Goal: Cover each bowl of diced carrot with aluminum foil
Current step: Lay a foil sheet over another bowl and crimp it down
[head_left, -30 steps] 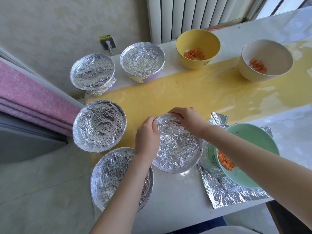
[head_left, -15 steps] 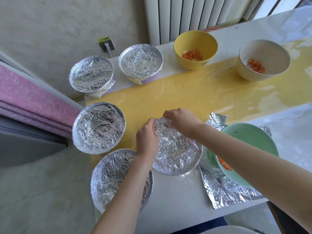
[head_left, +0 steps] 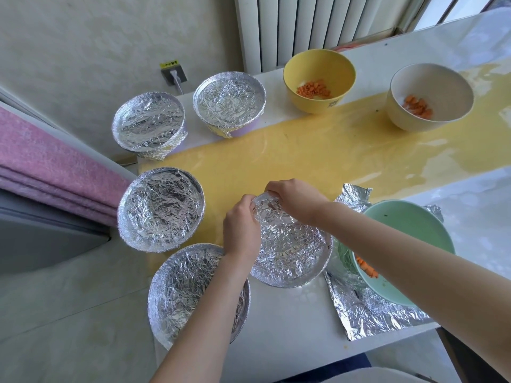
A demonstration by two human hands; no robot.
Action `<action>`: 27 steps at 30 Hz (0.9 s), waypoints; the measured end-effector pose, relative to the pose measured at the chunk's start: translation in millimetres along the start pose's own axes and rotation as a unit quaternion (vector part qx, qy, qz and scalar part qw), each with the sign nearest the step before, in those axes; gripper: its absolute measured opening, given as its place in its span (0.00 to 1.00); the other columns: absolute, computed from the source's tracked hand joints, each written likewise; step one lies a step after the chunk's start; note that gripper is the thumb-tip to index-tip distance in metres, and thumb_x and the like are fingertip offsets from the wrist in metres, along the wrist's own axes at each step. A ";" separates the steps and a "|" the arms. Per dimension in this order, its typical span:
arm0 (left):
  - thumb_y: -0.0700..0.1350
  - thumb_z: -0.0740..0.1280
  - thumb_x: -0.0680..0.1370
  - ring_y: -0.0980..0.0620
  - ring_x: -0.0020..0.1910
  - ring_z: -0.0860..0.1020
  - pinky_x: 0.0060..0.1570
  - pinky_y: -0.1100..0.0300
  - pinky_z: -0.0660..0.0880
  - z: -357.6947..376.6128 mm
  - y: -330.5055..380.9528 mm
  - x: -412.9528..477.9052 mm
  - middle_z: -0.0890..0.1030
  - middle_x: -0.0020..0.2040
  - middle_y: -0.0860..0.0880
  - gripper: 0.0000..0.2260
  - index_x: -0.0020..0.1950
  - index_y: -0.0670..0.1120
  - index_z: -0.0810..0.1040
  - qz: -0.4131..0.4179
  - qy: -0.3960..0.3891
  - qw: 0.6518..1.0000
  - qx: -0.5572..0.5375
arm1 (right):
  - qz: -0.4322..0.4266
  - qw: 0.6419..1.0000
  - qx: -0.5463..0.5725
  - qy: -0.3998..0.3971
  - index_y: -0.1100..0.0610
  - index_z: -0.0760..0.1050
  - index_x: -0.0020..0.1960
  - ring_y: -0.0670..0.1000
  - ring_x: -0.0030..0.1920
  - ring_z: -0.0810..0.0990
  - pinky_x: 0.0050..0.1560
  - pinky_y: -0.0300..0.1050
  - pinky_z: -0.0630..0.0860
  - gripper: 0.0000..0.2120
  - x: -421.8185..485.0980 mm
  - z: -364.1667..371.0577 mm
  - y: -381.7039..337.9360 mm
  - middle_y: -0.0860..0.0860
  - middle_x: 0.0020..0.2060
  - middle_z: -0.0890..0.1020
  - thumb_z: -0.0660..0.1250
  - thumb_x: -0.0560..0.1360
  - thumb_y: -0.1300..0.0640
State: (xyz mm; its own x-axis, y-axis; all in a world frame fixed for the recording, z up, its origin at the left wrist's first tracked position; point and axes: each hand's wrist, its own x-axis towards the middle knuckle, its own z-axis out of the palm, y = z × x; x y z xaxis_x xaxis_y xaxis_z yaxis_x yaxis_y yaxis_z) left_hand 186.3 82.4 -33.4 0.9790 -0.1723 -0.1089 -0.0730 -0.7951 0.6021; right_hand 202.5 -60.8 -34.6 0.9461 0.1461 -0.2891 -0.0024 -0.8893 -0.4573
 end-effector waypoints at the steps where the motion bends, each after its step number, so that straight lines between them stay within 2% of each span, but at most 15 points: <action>1: 0.33 0.59 0.79 0.46 0.48 0.79 0.42 0.60 0.72 -0.9 0.7 -1.0 0.82 0.50 0.43 0.13 0.61 0.41 0.75 0.002 -0.003 1.000 0.002 | -0.001 1.000 0.004 0.008 0.57 0.74 0.55 0.59 0.42 0.79 0.38 0.50 0.74 0.12 -2.3 1.6 1.8 0.56 0.44 0.81 0.56 0.77 0.66; 3: 0.33 0.59 0.79 0.46 0.51 0.79 0.46 0.60 0.74 -2.1 1.1 -4.0 0.81 0.53 0.42 0.14 0.63 0.41 0.74 0.004 -0.005 1.000 0.000 | 0.007 1.000 0.013 0.016 0.56 0.74 0.58 0.58 0.43 0.79 0.41 0.51 0.76 0.12 -8.3 1.1 5.4 0.55 0.45 0.82 0.55 0.80 0.61; 5: 0.33 0.58 0.79 0.46 0.52 0.79 0.48 0.59 0.75 -3.1 0.1 -6.9 0.81 0.54 0.42 0.15 0.65 0.41 0.73 0.000 -0.005 1.000 -0.003 | 0.023 0.998 0.051 0.026 0.57 0.74 0.60 0.56 0.40 0.77 0.39 0.47 0.72 0.12 -13.7 -2.3 10.1 0.54 0.42 0.81 0.55 0.81 0.59; 7: 0.34 0.57 0.80 0.45 0.52 0.78 0.47 0.58 0.75 -4.6 1.0 -9.5 0.81 0.54 0.41 0.15 0.66 0.41 0.72 -0.003 -0.010 1.000 0.004 | 0.032 0.994 0.100 0.038 0.60 0.76 0.59 0.50 0.32 0.72 0.35 0.41 0.64 0.12 -17.0 -3.8 14.9 0.50 0.35 0.77 0.56 0.81 0.58; 9: 0.35 0.55 0.81 0.44 0.51 0.77 0.44 0.57 0.73 -7.0 2.5 -10.0 0.80 0.54 0.41 0.15 0.66 0.41 0.71 -0.010 -0.025 1.000 0.014 | 0.017 0.992 0.114 0.060 0.61 0.77 0.57 0.48 0.30 0.71 0.34 0.41 0.63 0.12 -18.5 -2.5 16.2 0.51 0.33 0.78 0.58 0.81 0.59; 12: 0.40 0.53 0.82 0.45 0.50 0.76 0.45 0.57 0.71 -8.2 2.1 -7.5 0.79 0.53 0.44 0.14 0.64 0.41 0.72 -0.009 -0.044 0.999 0.000 | -0.008 0.992 0.101 0.081 0.61 0.79 0.54 0.57 0.34 0.77 0.39 0.48 0.73 0.10 -17.9 3.0 16.0 0.57 0.38 0.83 0.60 0.80 0.62; 17: 0.38 0.57 0.81 0.49 0.40 0.76 0.37 0.60 0.71 -2.6 -2.9 -4.4 0.81 0.47 0.42 0.10 0.56 0.39 0.76 0.019 -0.031 0.999 -0.038 | -0.020 0.996 0.072 0.049 0.60 0.78 0.55 0.54 0.36 0.75 0.40 0.46 0.70 0.10 -17.1 1.9 8.6 0.56 0.41 0.83 0.58 0.80 0.62; 18: 0.37 0.57 0.81 0.48 0.41 0.77 0.36 0.63 0.69 -2.2 -2.7 -4.5 0.81 0.47 0.42 0.09 0.56 0.39 0.76 0.017 -0.025 0.999 -0.039 | -0.014 0.996 0.075 0.042 0.60 0.77 0.57 0.52 0.36 0.74 0.38 0.45 0.67 0.11 -17.9 0.0 7.5 0.56 0.42 0.82 0.57 0.81 0.61; 20: 0.36 0.58 0.80 0.46 0.48 0.80 0.39 0.66 0.70 -1.3 -1.8 -5.3 0.82 0.51 0.41 0.09 0.55 0.38 0.77 0.012 -0.018 0.999 -0.041 | 0.000 0.995 0.096 0.028 0.59 0.75 0.59 0.49 0.33 0.71 0.34 0.40 0.63 0.13 -20.9 -3.6 6.2 0.54 0.40 0.80 0.55 0.82 0.59; 22: 0.35 0.58 0.80 0.47 0.53 0.79 0.44 0.66 0.72 -1.1 -0.3 -6.1 0.81 0.54 0.41 0.09 0.56 0.38 0.77 0.010 -0.015 0.999 -0.043 | 0.012 0.993 0.117 0.029 0.60 0.74 0.61 0.47 0.32 0.70 0.34 0.37 0.64 0.14 -24.3 -6.0 7.8 0.54 0.40 0.78 0.54 0.82 0.59; 25: 0.33 0.59 0.79 0.47 0.56 0.79 0.50 0.63 0.75 0.4 0.6 -7.7 0.80 0.56 0.41 0.11 0.58 0.38 0.76 0.019 -0.016 0.999 -0.037 | 0.012 0.993 0.109 0.048 0.62 0.75 0.60 0.53 0.40 0.76 0.40 0.39 0.66 0.13 -28.5 -4.2 12.5 0.58 0.46 0.82 0.55 0.81 0.62; 27: 0.31 0.59 0.79 0.46 0.56 0.79 0.51 0.60 0.76 1.7 0.0 -8.0 0.80 0.56 0.41 0.12 0.59 0.38 0.76 0.023 -0.016 0.999 -0.028 | 0.011 0.992 0.106 0.062 0.63 0.76 0.60 0.56 0.43 0.80 0.43 0.39 0.68 0.13 -28.9 -0.3 15.1 0.58 0.47 0.83 0.56 0.80 0.64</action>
State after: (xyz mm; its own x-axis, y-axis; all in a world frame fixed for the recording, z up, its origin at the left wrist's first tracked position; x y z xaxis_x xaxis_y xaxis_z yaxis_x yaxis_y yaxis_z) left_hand 178.1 82.8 -33.9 0.9685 -0.2262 -0.1044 -0.1056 -0.7521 0.6506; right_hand 175.2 -78.6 -32.9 0.9776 0.0611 -0.2016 -0.0796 -0.7790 -0.6219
